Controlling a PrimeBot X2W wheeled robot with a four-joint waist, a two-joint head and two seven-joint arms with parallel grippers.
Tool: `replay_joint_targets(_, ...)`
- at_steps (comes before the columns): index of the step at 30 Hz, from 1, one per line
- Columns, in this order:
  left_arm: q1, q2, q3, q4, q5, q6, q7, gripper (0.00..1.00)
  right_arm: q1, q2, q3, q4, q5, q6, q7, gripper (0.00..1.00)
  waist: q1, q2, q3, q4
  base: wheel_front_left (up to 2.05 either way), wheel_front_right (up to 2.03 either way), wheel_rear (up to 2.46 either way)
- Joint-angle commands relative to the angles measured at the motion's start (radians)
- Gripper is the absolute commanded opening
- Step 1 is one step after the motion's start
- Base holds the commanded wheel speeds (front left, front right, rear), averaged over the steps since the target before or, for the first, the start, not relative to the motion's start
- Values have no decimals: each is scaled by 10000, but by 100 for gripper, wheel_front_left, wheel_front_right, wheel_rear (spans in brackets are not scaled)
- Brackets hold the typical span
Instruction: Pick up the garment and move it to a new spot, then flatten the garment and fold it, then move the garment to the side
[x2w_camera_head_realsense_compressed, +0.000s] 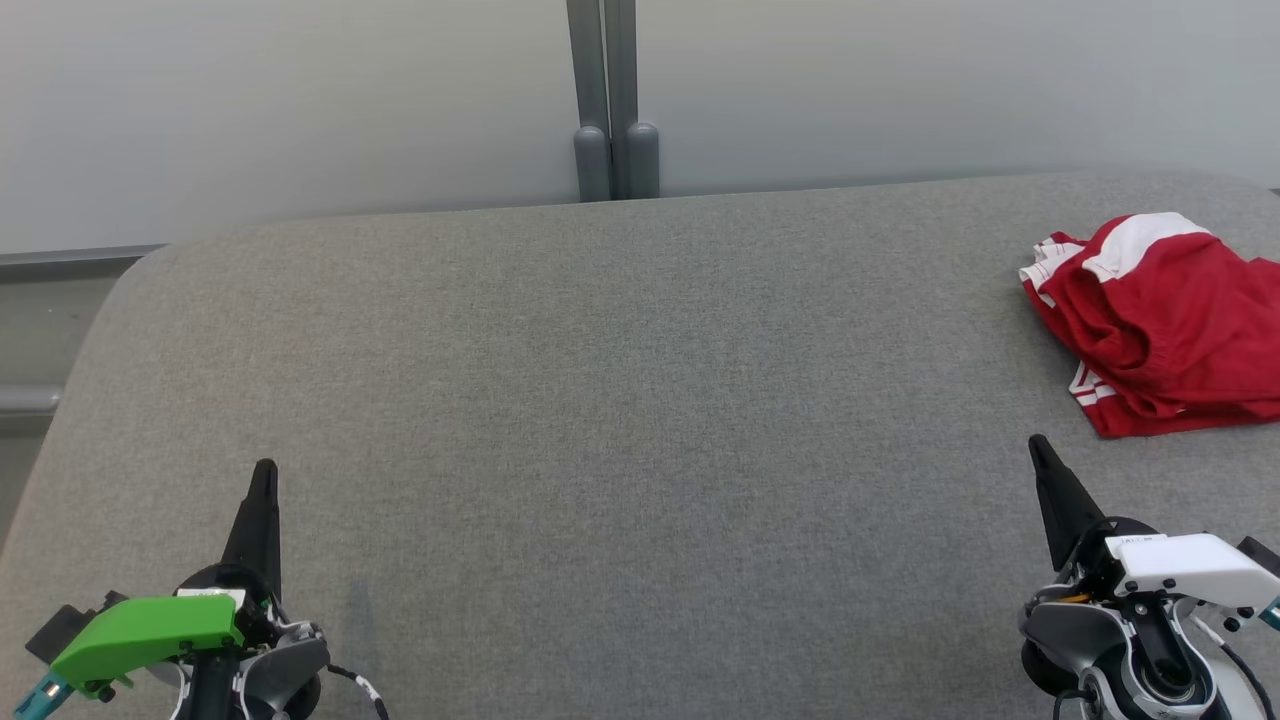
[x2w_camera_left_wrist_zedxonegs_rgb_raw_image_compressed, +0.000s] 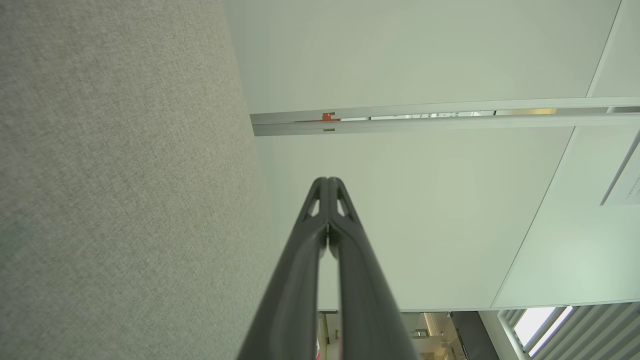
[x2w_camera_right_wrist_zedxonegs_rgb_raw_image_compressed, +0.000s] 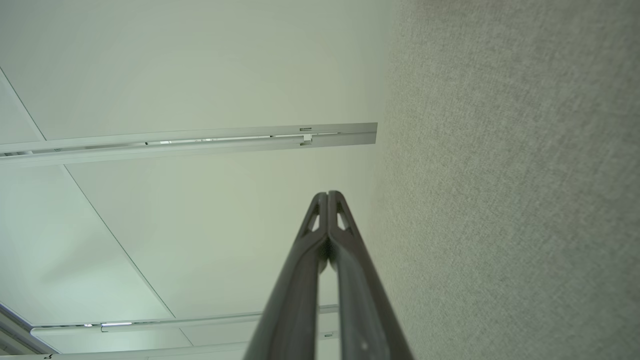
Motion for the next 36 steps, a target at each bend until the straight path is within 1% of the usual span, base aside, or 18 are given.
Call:
replay_joint_targets(1, -117, 6, 28, -29, 0, -55, 35, 0, -66, -37, -17, -54, 65, 7, 35, 0, 0, 0, 0, 0, 0, 0, 0)
replay_joint_targets(36, -116, 6, 26, -30, -1, -55, 33, 0, -65, -37, -16, -53, 66, 7, 34, 0, 0, 0, 0, 0, 0, 0, 0)
